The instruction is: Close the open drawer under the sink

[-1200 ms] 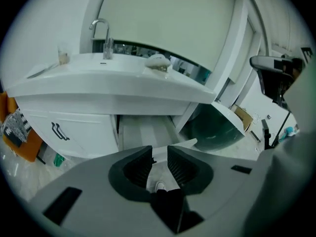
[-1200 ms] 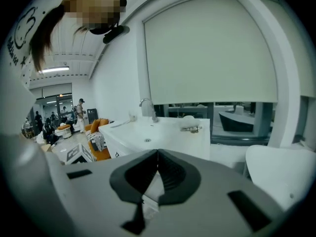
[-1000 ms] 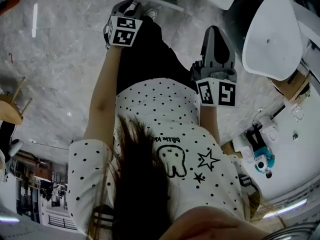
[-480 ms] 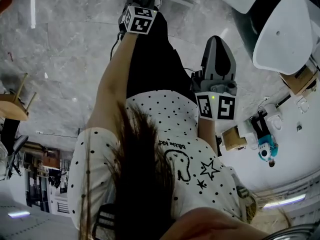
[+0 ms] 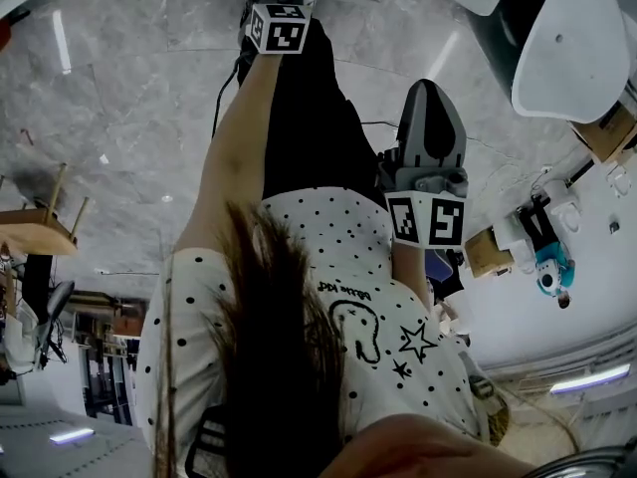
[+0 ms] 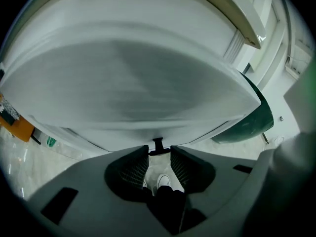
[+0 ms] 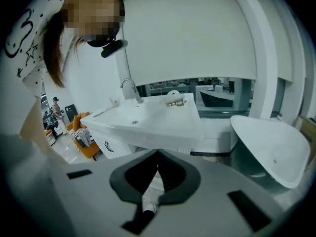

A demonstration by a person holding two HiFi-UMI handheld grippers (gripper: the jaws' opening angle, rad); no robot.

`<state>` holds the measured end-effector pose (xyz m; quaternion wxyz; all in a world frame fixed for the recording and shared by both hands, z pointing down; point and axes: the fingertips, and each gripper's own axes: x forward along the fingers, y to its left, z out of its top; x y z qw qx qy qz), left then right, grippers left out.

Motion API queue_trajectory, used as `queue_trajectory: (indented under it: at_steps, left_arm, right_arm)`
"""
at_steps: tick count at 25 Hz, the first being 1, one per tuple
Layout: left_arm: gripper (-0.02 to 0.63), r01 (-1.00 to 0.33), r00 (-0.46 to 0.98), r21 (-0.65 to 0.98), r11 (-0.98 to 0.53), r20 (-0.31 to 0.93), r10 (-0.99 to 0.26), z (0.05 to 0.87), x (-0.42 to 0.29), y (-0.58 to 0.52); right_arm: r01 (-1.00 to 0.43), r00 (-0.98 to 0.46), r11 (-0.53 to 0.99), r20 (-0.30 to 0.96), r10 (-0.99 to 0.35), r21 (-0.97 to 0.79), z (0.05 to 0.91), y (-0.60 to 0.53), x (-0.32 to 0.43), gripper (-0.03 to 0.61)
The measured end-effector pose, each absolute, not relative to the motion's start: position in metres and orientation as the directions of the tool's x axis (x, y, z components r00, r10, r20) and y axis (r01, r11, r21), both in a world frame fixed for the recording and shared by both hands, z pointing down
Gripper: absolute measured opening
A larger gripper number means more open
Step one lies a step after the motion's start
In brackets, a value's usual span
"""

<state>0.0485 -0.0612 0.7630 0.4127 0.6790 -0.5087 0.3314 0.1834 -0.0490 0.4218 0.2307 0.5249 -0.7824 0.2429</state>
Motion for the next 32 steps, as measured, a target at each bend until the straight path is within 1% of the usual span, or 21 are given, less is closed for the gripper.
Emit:
queue_trajectory:
  at_steps: [6, 11, 17, 32]
  left_arm:
    - [0.140, -0.958, 0.287, 0.254, -0.133, 0.868, -0.407, 0.7627, 0.0485, -0.0591]
    - [0.140, -0.963, 0.271, 0.248, -0.110, 0.873, -0.406, 0.7622, 0.0465, -0.0588]
    - [0.140, -0.955, 0.295, 0.264, -0.132, 0.866, -0.404, 0.7624, 0.0487, -0.0603]
    - [0.138, -0.954, 0.297, 0.258, -0.150, 0.875, -0.382, 0.7623, 0.0492, -0.0642]
  right_arm:
    - [-0.940, -0.327, 0.313, 0.617, -0.716, -0.135, 0.4226, -0.0463, 0.1802, 0.012]
    - [-0.947, -0.308, 0.296, 0.617, -0.724, -0.124, 0.4207, -0.0461, 0.1791, 0.012]
    - [-0.953, -0.292, 0.279, 0.615, -0.732, -0.121, 0.4189, -0.0459, 0.1780, 0.012]
    - [-0.964, -0.260, 0.235, 0.617, -0.743, -0.124, 0.4182, -0.0405, 0.1853, 0.013]
